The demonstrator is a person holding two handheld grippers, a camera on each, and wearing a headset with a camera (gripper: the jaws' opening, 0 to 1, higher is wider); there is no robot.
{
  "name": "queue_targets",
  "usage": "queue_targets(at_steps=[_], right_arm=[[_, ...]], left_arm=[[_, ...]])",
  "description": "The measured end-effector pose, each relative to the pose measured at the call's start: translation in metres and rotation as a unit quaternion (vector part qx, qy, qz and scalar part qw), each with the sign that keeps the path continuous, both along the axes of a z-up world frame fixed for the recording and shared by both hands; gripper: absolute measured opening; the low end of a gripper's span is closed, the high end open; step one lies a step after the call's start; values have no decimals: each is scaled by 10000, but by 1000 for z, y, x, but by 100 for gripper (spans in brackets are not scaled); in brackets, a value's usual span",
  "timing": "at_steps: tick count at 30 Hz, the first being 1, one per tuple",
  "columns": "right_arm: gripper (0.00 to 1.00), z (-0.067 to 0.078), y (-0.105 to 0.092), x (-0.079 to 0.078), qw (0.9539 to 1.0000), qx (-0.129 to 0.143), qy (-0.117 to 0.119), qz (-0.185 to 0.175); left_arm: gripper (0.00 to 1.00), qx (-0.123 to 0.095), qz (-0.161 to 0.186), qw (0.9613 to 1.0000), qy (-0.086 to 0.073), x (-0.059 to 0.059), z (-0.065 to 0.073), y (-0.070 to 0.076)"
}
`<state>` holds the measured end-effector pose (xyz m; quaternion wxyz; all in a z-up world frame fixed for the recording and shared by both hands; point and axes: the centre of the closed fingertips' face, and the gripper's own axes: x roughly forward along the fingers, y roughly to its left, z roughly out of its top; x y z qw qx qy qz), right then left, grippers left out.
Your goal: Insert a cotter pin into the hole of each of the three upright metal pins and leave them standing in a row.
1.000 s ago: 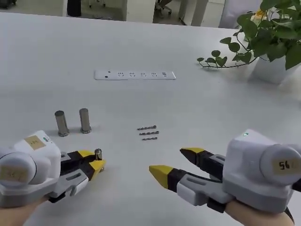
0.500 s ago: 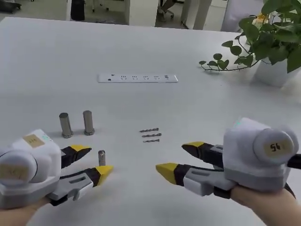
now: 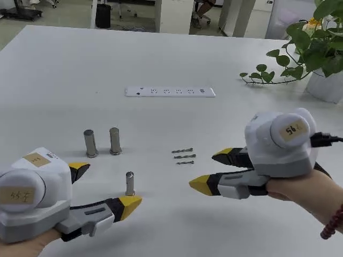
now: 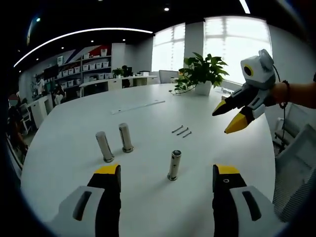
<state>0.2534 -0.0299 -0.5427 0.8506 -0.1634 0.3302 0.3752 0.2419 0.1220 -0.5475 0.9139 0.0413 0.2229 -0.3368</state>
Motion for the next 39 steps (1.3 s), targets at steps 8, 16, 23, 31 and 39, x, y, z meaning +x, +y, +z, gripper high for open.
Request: queue_targets(at_steps=[8,16,23,31,39], right_arm=[[42,-12,2,16,9976,-423,199,503],[38,-30,2,25,9913,-815,438,935],[32,-38,1,34,9829,-1240,379,1306],[25,-49,-3,50,9783,-1381,488,1464],[18,-57,-4,59,9786,-1351,637,1418]], left_arm=[[87,-103,40,9999,-10,-8,9,5],[95,47,9,10000,-70,-13,10,9],[99,73,19,10000,-35,-20,10,9],[96,81,142,9999,3,-21,8,16],[92,107,195,9997,-50,-20,8,20]])
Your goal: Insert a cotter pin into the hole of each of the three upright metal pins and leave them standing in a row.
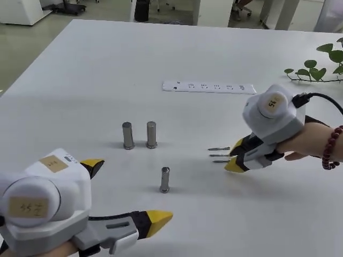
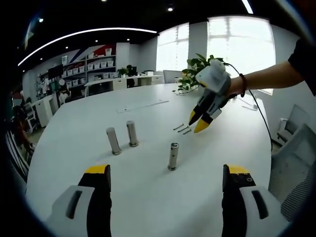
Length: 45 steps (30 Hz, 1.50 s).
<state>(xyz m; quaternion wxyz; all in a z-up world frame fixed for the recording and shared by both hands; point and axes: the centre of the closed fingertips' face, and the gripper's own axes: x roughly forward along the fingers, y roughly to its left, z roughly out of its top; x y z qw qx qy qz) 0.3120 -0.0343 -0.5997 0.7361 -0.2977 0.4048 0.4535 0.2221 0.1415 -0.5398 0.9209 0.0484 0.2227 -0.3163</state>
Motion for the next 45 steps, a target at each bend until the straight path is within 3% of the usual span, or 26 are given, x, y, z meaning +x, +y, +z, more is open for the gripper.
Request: queue_targets(at_steps=[15,21,32,37,45], right_arm=[[6,-9,4,4,9998,60,158,88],[0,-10,2,7,9997,-105,100,206],[0,-9,3,7,9970,-457,-51,626],[0,-8,5,5,9970,-377,-34,678],[0,-2,11,6,9963,-233,-270,785]], left_arm=[[83,-71,51,9999,-50,2,3,3],[82,-92,107,9999,-68,4,4,6],[80,-59,71,10000,-27,4,3,6],[78,-63,26,10000,-26,4,4,5],[73,-91,-44,9999,-11,3,5,3]])
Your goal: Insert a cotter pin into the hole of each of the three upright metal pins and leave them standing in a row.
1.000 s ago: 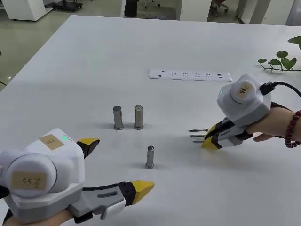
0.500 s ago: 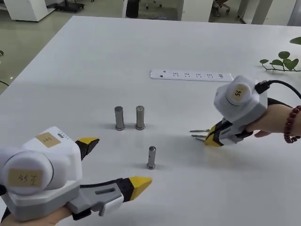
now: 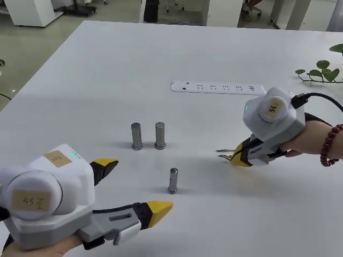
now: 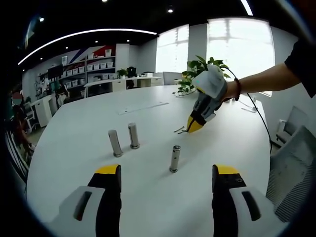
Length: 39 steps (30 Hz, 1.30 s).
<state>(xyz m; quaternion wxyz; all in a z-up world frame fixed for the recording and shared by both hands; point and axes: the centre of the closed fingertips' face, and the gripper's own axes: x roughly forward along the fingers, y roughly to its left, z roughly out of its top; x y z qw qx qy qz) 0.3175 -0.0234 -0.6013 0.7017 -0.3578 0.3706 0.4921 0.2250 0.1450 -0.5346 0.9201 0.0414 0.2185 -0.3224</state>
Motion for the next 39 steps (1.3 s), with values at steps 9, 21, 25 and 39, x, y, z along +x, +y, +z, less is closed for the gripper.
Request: queue_targets(at_steps=[9,21,25,39], right_arm=[[0,17,12,-14,9989,282,-315,202],[0,34,26,-44,9958,469,-526,579],[0,37,31,-56,9943,465,-581,763],[0,49,53,-92,9870,605,-775,1272]], left_arm=[[63,-78,-81,9999,27,0,3,-3],[46,-85,-288,9995,89,-3,6,-16],[41,-103,-408,9990,157,-7,5,-23],[24,-345,-692,9955,552,-23,1,-48]])
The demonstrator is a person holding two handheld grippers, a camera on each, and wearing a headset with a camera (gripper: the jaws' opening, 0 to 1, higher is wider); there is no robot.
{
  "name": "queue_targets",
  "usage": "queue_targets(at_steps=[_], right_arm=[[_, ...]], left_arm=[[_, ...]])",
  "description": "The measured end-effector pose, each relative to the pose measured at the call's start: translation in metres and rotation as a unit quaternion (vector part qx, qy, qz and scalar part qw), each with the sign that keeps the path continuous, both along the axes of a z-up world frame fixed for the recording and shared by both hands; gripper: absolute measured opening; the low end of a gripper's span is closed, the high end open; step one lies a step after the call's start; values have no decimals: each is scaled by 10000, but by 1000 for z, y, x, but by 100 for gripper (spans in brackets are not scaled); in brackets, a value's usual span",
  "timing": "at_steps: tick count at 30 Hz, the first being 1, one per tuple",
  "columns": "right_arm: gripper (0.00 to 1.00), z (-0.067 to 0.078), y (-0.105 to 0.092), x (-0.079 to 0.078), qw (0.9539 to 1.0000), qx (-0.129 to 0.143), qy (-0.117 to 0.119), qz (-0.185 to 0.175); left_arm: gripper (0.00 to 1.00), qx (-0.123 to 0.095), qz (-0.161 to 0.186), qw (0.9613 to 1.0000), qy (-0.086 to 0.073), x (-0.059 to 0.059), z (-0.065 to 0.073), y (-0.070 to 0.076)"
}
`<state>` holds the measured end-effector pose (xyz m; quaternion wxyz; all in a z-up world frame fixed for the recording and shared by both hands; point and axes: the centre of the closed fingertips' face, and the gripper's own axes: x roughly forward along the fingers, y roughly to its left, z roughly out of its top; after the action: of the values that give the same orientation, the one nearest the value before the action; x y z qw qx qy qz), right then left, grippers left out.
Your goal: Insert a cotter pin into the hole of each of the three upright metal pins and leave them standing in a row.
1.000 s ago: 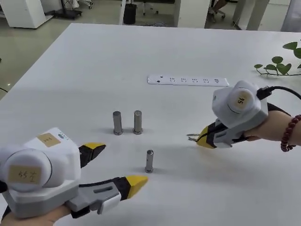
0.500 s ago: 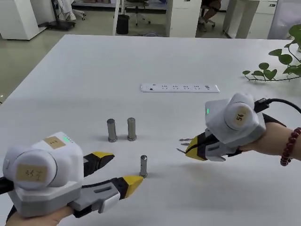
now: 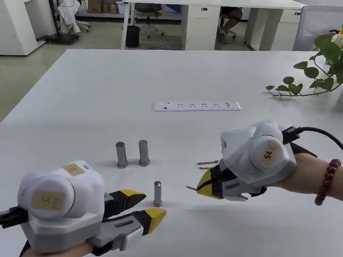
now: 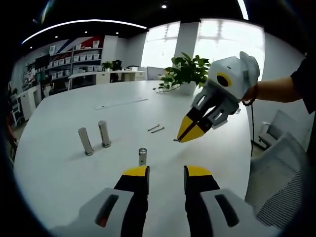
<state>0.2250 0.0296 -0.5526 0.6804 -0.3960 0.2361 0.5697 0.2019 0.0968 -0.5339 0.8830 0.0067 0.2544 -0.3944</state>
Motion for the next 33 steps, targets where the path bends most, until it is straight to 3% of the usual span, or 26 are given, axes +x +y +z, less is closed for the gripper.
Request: queue_targets(at_steps=[18,33], right_arm=[[0,14,26,-32,9977,166,-300,579],[0,19,36,-43,9954,159,-416,849]], left_arm=[[14,-399,-100,9975,573,-11,0,-20],[5,-795,-40,9936,803,-15,7,-25]])
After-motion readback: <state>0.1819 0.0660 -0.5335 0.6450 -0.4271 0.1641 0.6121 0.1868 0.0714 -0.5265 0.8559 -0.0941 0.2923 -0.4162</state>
